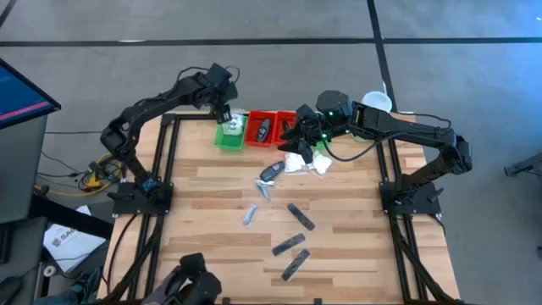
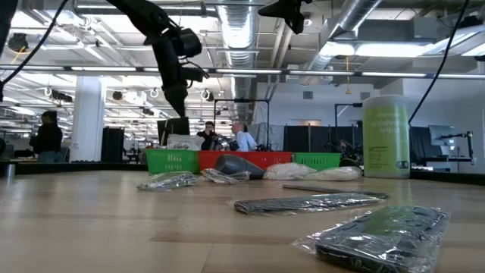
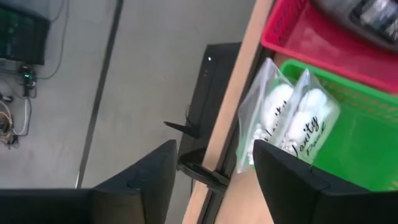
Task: Pick & Place Travel size toiletries
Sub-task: Put the nail cutter into the right green basket
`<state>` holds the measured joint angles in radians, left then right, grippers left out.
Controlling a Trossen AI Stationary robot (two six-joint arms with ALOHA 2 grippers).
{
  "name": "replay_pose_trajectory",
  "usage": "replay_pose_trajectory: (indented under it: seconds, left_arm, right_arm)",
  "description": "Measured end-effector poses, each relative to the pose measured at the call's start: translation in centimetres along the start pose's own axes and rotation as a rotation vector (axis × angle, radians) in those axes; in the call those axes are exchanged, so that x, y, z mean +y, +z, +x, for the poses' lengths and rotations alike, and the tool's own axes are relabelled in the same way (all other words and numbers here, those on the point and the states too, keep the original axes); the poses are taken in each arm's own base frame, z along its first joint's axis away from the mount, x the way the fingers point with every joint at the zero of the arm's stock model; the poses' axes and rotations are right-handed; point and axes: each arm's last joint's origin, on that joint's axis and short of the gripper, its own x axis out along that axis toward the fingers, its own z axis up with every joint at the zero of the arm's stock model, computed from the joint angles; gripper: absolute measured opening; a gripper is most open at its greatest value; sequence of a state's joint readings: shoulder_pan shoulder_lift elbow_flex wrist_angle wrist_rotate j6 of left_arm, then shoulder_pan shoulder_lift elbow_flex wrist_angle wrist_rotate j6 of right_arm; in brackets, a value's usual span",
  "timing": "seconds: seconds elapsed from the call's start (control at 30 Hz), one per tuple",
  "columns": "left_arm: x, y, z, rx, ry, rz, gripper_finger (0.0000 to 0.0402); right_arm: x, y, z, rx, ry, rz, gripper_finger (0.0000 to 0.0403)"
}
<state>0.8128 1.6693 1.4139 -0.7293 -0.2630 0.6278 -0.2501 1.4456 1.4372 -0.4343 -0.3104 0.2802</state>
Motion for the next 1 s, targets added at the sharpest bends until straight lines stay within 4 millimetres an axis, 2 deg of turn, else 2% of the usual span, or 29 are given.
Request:
replay_pose_trajectory:
  seconds: [0.43,0.7,1.0]
  left_arm:
    - [0.8,0.6,-3.9,-0.181,0.047,-0.201,0.0207]
    - [-0.2,1.4,-6.7,-0.311,-0.004,-0.326,0.0208]
    - [-2.2,2.0,-11.0,-0.451,-0.120,-0.465,0.0197]
  right_arm:
    - [0.0,0.0,0.0,0.000,0.000,-0.002,0.0210]
    - [-0.1,-0.4,0.0,0.038,-0.008,-0.015,0.0210]
    - [-0.3,-1.1,-0.1,0.112,-0.025,0.008,0.0210]
